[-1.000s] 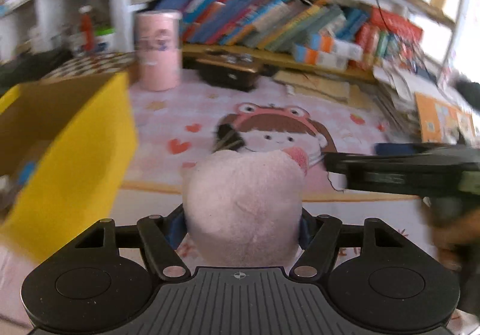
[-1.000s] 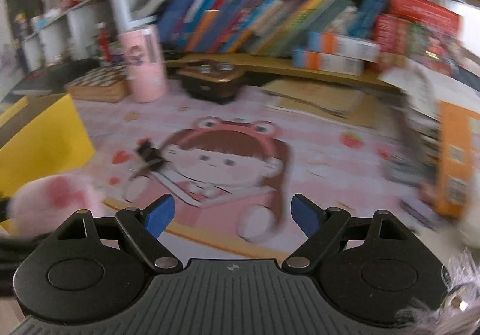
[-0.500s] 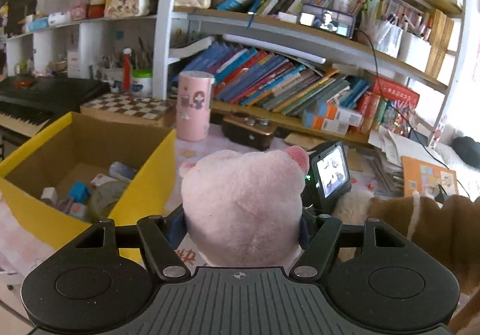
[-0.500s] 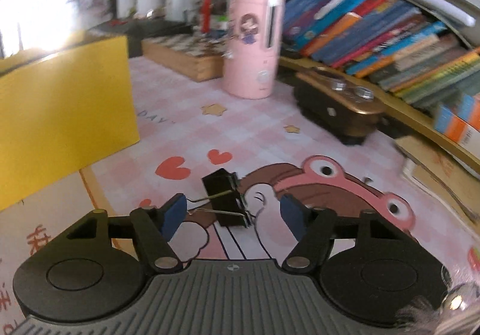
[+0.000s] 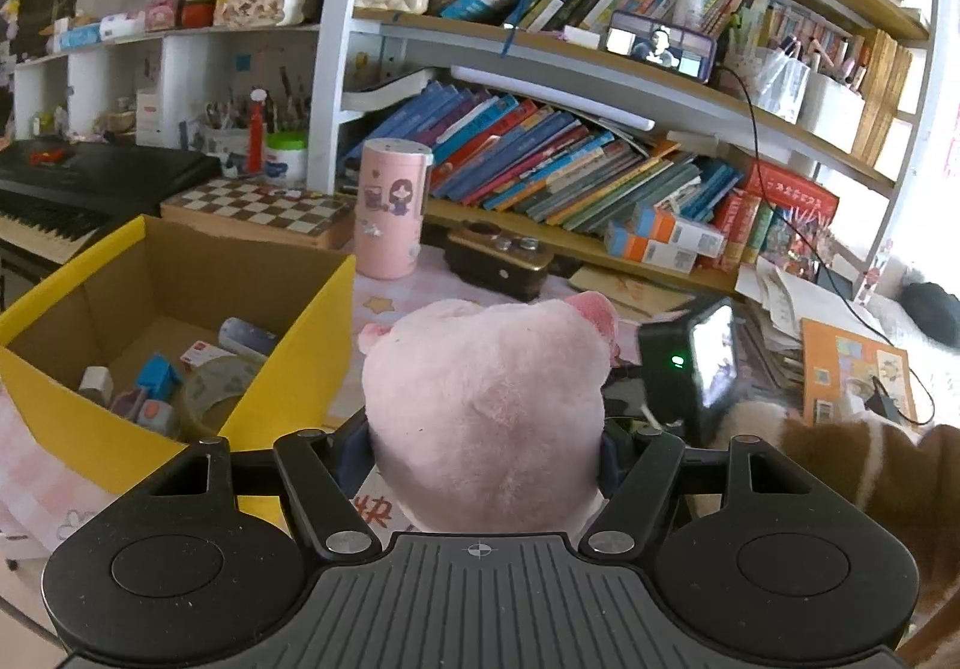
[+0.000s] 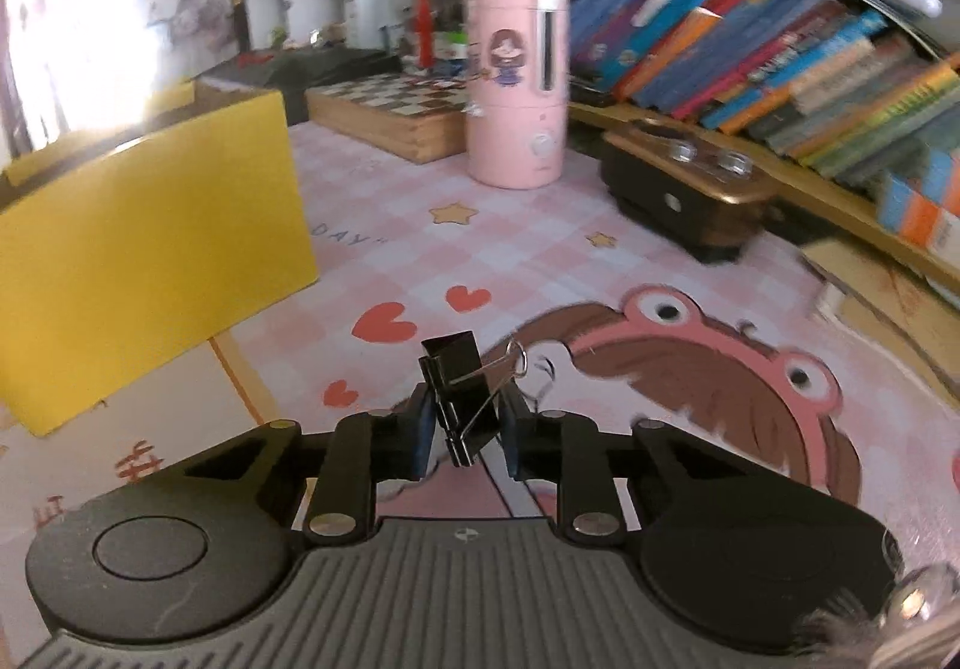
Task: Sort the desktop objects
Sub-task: 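Carry the plush pig with the left tool while the right tool carries the clip to the box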
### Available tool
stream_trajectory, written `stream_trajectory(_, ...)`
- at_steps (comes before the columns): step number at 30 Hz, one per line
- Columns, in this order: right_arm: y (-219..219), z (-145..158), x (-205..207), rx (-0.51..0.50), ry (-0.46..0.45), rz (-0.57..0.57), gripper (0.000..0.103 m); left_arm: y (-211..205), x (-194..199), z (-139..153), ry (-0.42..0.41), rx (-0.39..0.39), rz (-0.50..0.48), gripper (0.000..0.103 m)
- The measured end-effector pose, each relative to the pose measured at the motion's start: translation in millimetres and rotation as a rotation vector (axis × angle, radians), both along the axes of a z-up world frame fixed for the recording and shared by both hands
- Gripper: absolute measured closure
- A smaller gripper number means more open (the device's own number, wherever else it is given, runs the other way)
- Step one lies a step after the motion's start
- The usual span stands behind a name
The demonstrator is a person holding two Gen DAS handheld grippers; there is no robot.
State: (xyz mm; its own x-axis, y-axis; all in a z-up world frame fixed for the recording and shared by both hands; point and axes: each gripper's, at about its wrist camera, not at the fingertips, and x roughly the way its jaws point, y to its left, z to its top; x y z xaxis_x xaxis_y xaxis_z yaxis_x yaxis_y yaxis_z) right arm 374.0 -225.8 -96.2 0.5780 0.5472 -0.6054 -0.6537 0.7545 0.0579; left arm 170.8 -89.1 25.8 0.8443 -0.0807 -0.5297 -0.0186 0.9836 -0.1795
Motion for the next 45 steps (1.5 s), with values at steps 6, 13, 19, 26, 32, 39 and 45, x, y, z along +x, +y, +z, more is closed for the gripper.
stream_trajectory(6, -25.9, 11.4, -28.4, 0.032, 0.028, -0.092, 0.082, -1.1, -2.7, 1.0, -0.019, -0.025, -0.036, 0.034)
stream_trajectory(13, -52.8, 31.4, -72.2, 0.057, 0.063, -0.177, 0.082, 3.5, -6.8, -1.6, -0.031, -0.064, -0.084, 0.034)
stream_trajectory(19, -69.6, 52.8, -113.9, 0.009, 0.043, -0.215, 0.082, 4.2, -15.8, -2.2, -0.044, -0.085, -0.163, 0.034)
stream_trajectory(26, -69.2, 79.5, -155.0, 0.053, 0.078, -0.323, 0.082, 16.3, -24.9, 1.4, -0.057, -0.108, -0.216, 0.034)
stream_trajectory(32, -41.5, 92.3, -188.2, 0.096, 0.066, -0.360, 0.082, 35.4, -41.1, 3.0, -0.078, -0.114, -0.251, 0.034)
stream_trajectory(39, -1.9, 94.4, -224.7, 0.083, 0.081, -0.387, 0.082, 65.1, -69.0, -2.9, -0.050, -0.082, -0.244, 0.034)
stream_trajectory(45, 31.9, 95.2, -259.3, 0.057, 0.075, -0.378, 0.082, 92.8, -98.9, -2.7, -0.053, -0.084, -0.260, 0.034)
